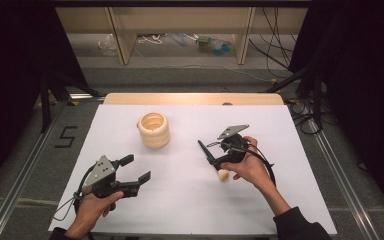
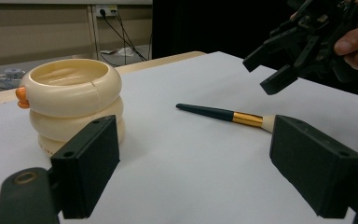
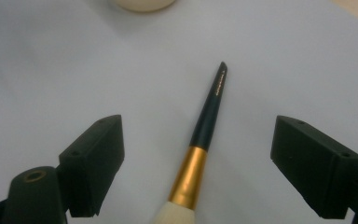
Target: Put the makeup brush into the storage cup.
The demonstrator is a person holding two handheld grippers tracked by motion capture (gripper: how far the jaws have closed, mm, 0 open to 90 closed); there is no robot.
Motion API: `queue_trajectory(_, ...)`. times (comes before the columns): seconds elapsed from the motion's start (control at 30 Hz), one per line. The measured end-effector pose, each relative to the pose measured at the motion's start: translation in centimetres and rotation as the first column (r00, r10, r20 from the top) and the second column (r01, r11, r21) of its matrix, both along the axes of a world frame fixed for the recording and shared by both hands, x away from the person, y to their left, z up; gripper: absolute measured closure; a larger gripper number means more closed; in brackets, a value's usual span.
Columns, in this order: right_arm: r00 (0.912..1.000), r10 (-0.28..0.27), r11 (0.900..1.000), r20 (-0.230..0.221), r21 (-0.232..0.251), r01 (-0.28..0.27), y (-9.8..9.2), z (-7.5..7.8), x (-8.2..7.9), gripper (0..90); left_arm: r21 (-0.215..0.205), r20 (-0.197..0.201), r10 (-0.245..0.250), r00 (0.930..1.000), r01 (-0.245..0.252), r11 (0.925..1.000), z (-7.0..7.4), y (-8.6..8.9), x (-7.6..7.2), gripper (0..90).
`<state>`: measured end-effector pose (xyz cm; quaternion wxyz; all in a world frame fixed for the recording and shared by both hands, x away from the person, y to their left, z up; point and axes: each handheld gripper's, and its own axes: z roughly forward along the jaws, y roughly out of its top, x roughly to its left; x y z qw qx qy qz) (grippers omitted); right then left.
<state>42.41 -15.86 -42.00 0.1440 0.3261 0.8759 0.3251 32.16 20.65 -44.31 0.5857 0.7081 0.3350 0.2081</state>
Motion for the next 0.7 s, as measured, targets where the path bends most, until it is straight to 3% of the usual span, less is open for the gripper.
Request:
queue_trajectory(0.07,0.9992,-0.002,1.000,-0.040,-0.016,0.001,0.2,-0.1,0.3,20.9,-0.002,0.000,0.000,1.0000,0.000,1.0000,0.0,0.0,0.0,15.8)
queue_trajectory(0.3,0.9968,0.010,0.996,-0.079,-0.091,-0.018,1.1,-0.5,1.8,26.0,-0.003,-0.001,0.006,1.0000,-0.006,1.0000,0.0,0.0,0.0,15.8)
queue_trajectory(0.43,0.9912,0.006,0.992,-0.132,-0.122,-0.022,1.9,-0.9,2.5,29.0,-0.007,-0.002,0.007,1.0000,-0.007,0.9999,0.0,0.0,0.0,15.8)
queue_trajectory(0.6,0.9808,0.007,0.983,-0.195,-0.180,-0.043,2.7,-1.6,3.6,32.3,-0.018,0.001,0.001,1.0000,-0.001,0.9998,0.0,0.0,0.1,15.8)
queue_trajectory(0.7,0.9779,0.012,0.973,-0.209,-0.222,-0.059,3.2,-1.9,4.1,34.0,-0.018,0.003,0.000,1.0000,0.000,0.9998,0.0,0.1,0.1,15.7)
